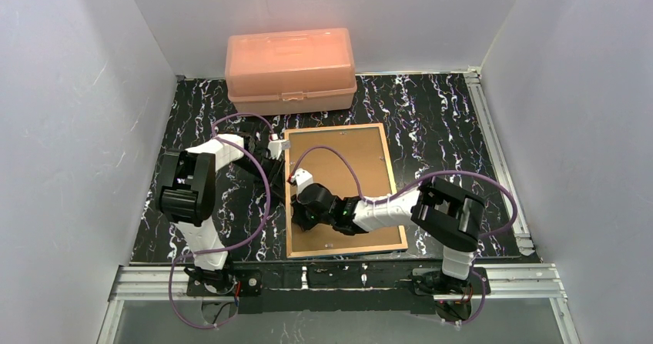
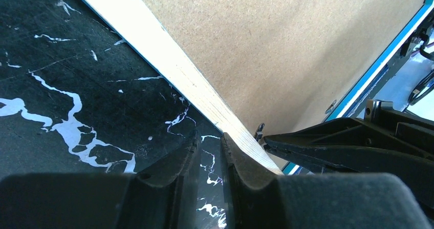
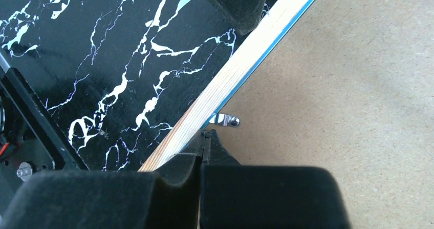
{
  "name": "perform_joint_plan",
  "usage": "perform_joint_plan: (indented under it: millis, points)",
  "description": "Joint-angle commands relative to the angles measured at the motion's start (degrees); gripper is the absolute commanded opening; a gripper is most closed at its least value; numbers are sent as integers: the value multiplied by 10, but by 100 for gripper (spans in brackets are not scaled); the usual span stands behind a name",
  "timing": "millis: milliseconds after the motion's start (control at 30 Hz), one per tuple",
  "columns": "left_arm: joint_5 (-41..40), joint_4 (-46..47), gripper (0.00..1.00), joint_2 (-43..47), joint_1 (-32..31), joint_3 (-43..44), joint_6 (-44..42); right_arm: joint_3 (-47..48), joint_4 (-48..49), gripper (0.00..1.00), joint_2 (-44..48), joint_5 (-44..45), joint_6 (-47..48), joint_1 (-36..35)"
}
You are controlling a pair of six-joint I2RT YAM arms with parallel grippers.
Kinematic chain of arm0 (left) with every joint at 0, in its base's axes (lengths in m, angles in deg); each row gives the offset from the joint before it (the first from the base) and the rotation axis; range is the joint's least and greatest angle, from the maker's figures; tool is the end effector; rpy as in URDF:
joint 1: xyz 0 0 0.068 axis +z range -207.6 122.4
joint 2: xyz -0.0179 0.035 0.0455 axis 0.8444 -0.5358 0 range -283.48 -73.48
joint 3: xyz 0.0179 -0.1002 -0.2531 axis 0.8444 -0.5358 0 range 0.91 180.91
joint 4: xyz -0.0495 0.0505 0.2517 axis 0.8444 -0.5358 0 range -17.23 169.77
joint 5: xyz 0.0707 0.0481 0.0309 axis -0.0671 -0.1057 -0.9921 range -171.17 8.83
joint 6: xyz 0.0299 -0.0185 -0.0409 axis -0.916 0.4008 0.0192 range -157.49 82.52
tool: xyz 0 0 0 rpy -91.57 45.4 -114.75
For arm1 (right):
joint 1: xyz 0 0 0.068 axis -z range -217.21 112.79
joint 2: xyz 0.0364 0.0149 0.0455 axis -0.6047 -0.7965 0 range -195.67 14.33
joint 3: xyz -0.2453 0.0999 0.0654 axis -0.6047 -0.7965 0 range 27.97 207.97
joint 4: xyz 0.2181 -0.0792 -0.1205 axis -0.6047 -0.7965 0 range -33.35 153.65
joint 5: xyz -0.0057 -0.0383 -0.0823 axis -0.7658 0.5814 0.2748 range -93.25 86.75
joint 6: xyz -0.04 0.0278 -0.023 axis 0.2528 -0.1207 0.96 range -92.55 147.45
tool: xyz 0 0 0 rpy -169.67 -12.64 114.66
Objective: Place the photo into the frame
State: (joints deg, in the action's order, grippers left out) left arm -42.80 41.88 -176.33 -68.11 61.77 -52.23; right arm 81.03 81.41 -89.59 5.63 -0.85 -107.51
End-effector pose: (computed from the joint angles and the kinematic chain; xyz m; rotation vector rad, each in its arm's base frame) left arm 0.3094 -0.0798 0.1512 0.6935 2.7022 -0.9603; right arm 0.1320 0.3523 0.1580 -0.7209 2.1424 0.8133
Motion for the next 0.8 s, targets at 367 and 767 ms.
perform_joint_plan:
  millis: [367,767]
  points:
    - [0,-5,18,6,-7,-10,-9,36,20,1,-25,41,33,-2]
    - [-1,-46,19,47,-7,5,-26,3,-41,21,123,-48,55,44]
